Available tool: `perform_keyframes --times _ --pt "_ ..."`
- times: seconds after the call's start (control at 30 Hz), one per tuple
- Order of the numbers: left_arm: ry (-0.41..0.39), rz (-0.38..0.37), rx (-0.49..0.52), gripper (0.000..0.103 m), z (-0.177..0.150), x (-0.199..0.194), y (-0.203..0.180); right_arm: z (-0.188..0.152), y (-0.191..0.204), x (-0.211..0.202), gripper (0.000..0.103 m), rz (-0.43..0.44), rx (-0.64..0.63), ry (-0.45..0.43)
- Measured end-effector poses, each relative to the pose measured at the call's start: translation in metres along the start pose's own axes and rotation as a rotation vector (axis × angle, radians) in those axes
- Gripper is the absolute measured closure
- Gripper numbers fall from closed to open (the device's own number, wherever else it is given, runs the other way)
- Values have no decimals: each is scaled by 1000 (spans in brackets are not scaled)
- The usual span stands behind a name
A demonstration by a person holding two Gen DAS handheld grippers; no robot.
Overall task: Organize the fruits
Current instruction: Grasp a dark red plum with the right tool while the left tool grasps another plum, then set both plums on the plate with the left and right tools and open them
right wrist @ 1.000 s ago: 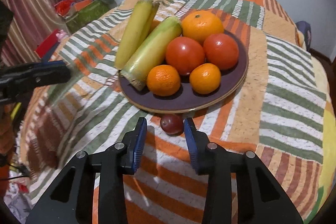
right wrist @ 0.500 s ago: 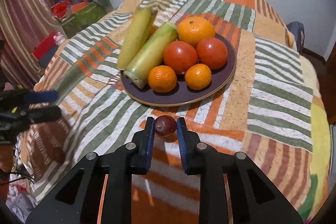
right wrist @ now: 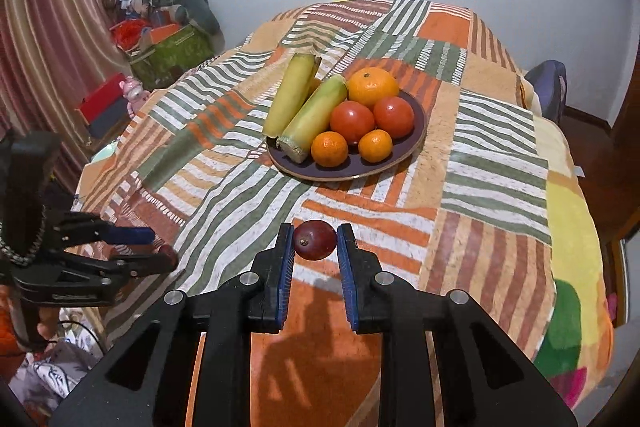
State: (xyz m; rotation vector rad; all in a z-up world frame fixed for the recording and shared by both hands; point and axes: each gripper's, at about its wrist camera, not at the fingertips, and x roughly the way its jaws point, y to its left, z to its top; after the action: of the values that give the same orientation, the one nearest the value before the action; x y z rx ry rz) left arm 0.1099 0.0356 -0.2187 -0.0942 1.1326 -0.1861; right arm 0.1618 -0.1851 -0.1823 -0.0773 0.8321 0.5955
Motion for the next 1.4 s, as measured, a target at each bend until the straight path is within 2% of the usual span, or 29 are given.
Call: perform_keyframes --times 0.07,0.13,0.2,0.5,0.9,1.4 --pt "13 -6 -6 61 -2 5 2 -3 0 -1 83 -2 1 4" --pt "15 -6 -7 72 -2 9 3 -6 0 -1 83 -8 2 9" --pt "10 -10 -5 76 -2 9 3 -9 -1 -2 83 -12 8 15" --pt "-25 -9 -10 76 10 1 8 -6 -10 -1 83 -23 24 12" --pt "-126 -51 34 76 67 -12 -16 17 -23 8 83 -17 32 -22" --pt "-120 -107 81 76 111 23 -39 41 -31 43 83 4 7 -11"
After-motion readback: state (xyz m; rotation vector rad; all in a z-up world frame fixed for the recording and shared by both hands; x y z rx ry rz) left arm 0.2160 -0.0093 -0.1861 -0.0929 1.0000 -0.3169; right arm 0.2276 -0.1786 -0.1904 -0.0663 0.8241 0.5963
